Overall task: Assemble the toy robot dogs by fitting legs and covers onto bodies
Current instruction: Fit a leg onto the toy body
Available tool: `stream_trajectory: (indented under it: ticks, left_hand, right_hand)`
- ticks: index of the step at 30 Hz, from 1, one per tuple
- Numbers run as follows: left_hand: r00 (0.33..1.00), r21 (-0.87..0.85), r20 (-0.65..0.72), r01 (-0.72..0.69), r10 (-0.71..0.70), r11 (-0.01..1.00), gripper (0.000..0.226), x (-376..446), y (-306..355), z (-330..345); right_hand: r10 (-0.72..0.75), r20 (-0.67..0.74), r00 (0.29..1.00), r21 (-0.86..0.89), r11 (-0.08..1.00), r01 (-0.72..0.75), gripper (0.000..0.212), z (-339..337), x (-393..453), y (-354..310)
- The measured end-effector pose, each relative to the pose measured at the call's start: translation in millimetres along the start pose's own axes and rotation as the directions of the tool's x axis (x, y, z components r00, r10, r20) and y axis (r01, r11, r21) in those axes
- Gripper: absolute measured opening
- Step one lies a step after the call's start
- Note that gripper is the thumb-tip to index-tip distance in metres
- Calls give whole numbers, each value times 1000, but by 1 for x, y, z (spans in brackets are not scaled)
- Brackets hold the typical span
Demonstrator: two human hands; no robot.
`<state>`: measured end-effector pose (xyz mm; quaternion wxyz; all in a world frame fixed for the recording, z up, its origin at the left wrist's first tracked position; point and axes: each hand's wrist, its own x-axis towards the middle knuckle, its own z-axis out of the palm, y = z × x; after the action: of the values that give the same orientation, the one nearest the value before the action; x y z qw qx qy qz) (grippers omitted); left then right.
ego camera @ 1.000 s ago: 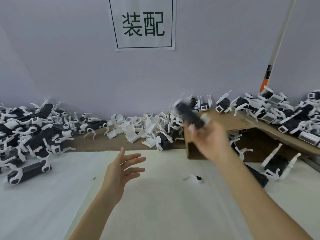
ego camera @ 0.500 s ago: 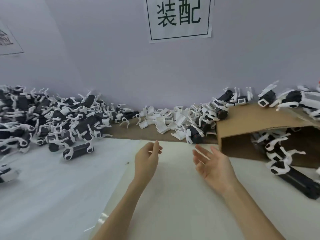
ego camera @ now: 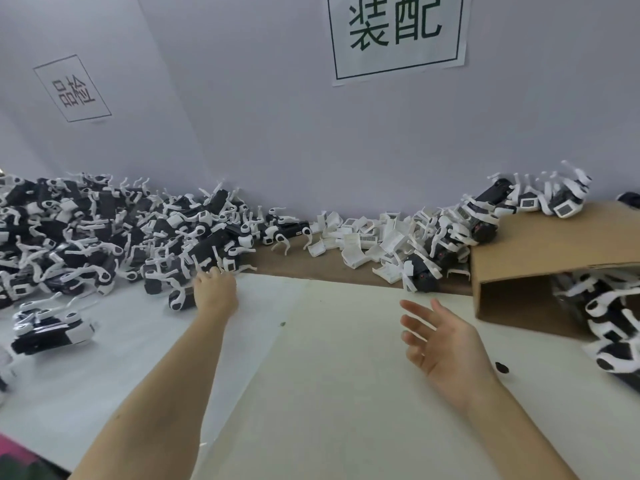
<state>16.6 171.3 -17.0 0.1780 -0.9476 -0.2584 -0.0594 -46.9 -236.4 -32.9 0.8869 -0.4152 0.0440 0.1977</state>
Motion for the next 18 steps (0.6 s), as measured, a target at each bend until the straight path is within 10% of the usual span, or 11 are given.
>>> stream_trajectory:
  ticks: [5, 12, 18]
  left_hand:
    - [920, -65, -296, -286, 256, 956, 60, -24, 31, -14]
    - [451, -134, -735, -829, 507, 543, 49, -139, 137, -86]
    - [125, -82, -847, -991, 516, 105, 45, -225, 191, -104]
  right_hand:
    - [-10, -13, 1000, 27, 1000, 11, 41, -1, -2, -3]
    - [-95, -59, 994, 49, 994, 98, 42, -6, -9, -14]
    - [-27, 53, 998, 68, 997, 24, 56, -26, -22, -32]
